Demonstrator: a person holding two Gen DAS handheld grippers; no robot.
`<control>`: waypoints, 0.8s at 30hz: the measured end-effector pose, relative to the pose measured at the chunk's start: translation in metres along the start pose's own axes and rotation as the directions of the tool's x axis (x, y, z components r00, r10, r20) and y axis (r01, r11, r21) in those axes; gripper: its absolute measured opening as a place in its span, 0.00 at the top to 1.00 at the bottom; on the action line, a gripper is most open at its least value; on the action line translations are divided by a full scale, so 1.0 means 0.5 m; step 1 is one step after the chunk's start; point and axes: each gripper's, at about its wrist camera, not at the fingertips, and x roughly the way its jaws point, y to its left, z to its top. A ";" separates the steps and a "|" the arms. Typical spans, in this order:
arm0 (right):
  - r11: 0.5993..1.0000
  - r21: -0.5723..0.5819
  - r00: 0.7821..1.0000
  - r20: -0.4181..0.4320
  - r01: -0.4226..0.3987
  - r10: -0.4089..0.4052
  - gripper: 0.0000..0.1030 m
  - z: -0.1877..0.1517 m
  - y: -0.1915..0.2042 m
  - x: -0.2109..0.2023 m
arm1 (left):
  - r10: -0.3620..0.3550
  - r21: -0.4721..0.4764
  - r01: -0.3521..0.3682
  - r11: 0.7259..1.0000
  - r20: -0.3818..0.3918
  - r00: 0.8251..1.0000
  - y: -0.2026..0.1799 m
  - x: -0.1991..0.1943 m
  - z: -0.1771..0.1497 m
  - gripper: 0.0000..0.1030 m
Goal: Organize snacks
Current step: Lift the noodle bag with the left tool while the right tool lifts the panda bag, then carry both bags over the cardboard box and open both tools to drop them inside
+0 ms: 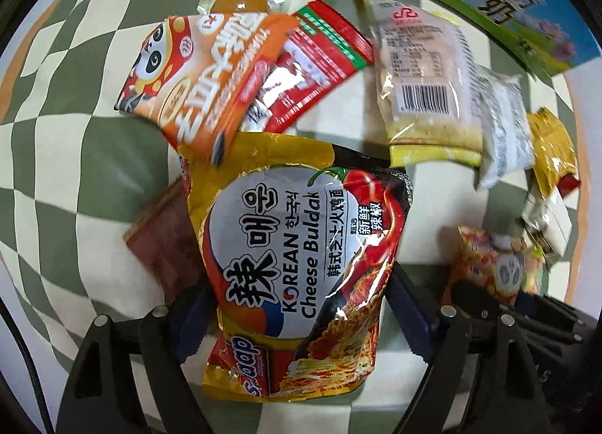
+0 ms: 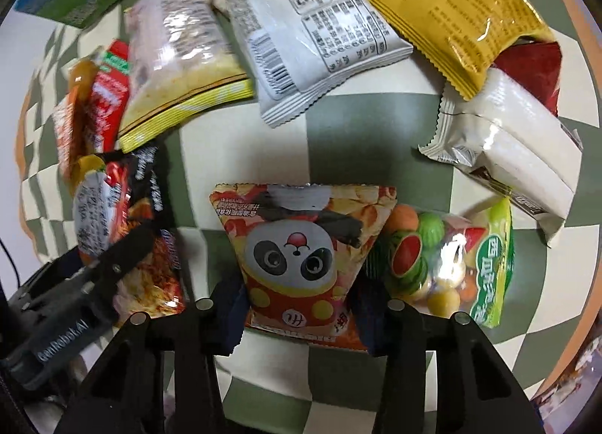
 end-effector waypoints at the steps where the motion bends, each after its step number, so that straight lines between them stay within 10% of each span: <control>1: 1.000 -0.005 1.000 0.003 -0.010 0.010 0.53 -0.004 0.005 -0.008 | -0.004 -0.001 0.004 1.000 -0.003 1.000 -0.006 0.008 0.013 0.19; 14: 0.987 -0.066 0.978 0.141 -0.149 0.157 0.53 0.015 0.005 -0.227 | -0.124 0.059 0.117 0.991 0.147 0.981 -0.038 -0.229 0.065 0.25; 24: 0.961 -0.117 0.881 0.383 -0.251 0.277 0.53 0.173 -0.008 -0.559 | -0.253 0.186 0.202 0.962 0.319 0.913 -0.099 -0.479 0.283 0.25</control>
